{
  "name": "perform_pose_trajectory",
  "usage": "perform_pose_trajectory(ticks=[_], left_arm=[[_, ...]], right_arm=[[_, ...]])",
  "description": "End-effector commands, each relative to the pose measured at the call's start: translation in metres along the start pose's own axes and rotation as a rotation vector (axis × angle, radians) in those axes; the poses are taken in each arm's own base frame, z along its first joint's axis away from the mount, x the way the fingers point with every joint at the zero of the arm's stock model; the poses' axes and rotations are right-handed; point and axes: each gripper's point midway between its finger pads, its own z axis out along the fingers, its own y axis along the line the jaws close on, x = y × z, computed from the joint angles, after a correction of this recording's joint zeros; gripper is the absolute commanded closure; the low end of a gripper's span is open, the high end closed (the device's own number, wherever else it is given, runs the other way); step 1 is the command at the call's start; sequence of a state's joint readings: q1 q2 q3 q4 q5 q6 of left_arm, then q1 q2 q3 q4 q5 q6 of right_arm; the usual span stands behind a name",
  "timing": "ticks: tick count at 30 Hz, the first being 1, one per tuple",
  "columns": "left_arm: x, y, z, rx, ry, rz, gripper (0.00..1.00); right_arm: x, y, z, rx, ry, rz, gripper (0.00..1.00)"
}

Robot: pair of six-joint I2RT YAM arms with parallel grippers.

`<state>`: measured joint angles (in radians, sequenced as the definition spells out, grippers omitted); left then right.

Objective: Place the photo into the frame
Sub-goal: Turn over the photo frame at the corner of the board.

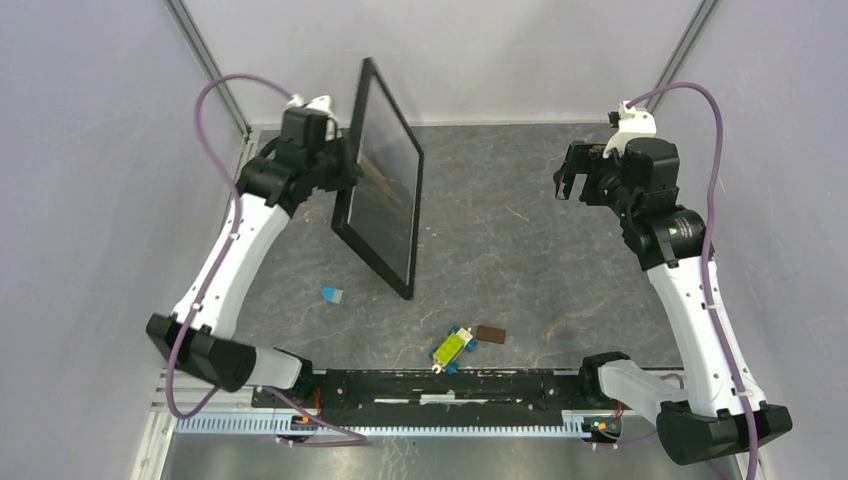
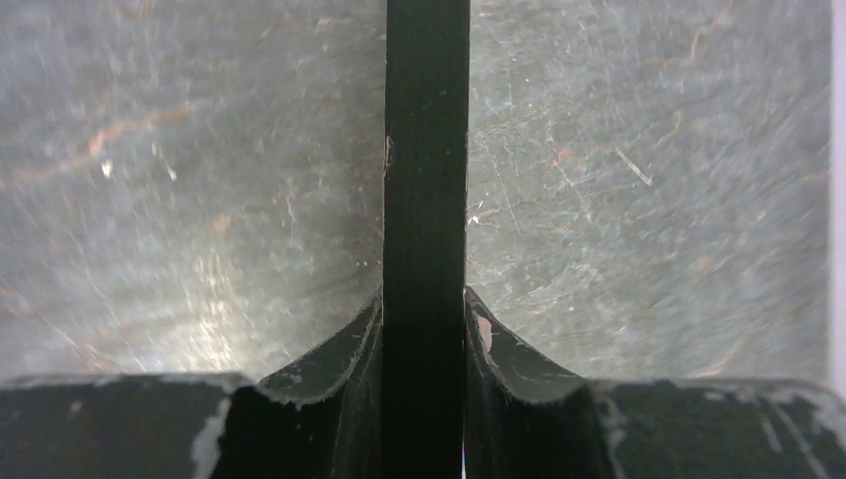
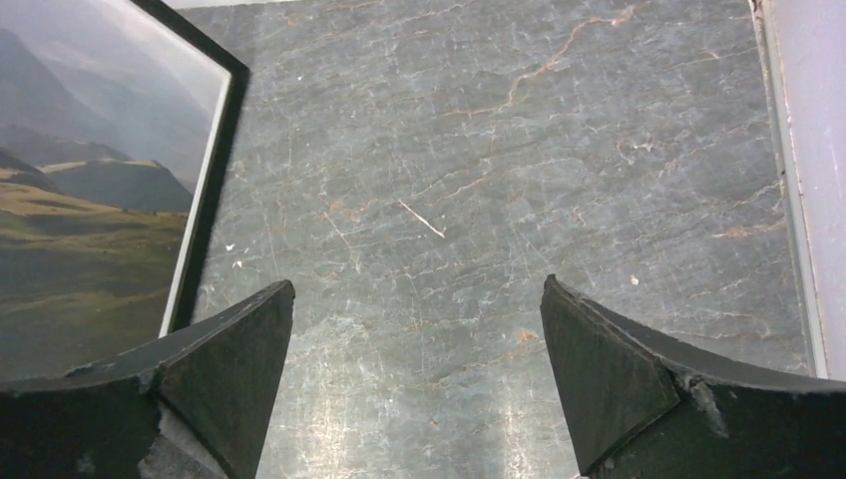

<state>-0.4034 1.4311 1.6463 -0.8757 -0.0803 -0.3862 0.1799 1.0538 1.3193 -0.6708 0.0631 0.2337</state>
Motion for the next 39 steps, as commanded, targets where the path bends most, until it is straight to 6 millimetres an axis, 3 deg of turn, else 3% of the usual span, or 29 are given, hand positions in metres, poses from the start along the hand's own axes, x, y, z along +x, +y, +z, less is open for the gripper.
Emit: perform_pose_trajectory(ticks=[1, 5, 12, 17, 22, 30, 35, 39], left_arm=[[-0.027, 0.015, -0.019, 0.099, -0.183, -0.409, 0.98], [-0.028, 0.051, -0.032, 0.015, -0.347, -0.562, 0.98], [-0.001, 0.106, -0.042, -0.086, -0.628, -0.904, 0.98], [0.009, 0.133, -0.036, -0.17, -0.751, -0.996, 0.98], [0.034, 0.164, -0.009, -0.256, -0.857, -1.133, 0.98], [0.054, 0.187, 0.012, -0.363, -0.899, -1.248, 0.98], [0.07, 0.187, 0.035, -0.414, -0.815, -1.241, 0.86], [0.088, 0.186, 0.058, -0.413, -0.753, -1.289, 0.86]], right_arm=[[0.001, 0.006, 0.005, -0.037, -0.008, -0.011, 0.02], [0.008, 0.01, 0.01, -0.061, 0.01, -0.003, 0.02], [0.017, 0.017, 0.014, -0.101, 0.033, 0.005, 0.03], [0.025, 0.02, 0.015, -0.12, 0.049, 0.008, 0.03], [0.035, 0.022, 0.018, -0.138, 0.076, 0.017, 0.04], [0.046, 0.022, 0.02, -0.142, 0.101, 0.017, 0.05], [0.049, 0.024, 0.021, -0.153, 0.108, 0.019, 0.05], [0.043, 0.026, 0.017, -0.164, 0.09, 0.018, 0.05]])
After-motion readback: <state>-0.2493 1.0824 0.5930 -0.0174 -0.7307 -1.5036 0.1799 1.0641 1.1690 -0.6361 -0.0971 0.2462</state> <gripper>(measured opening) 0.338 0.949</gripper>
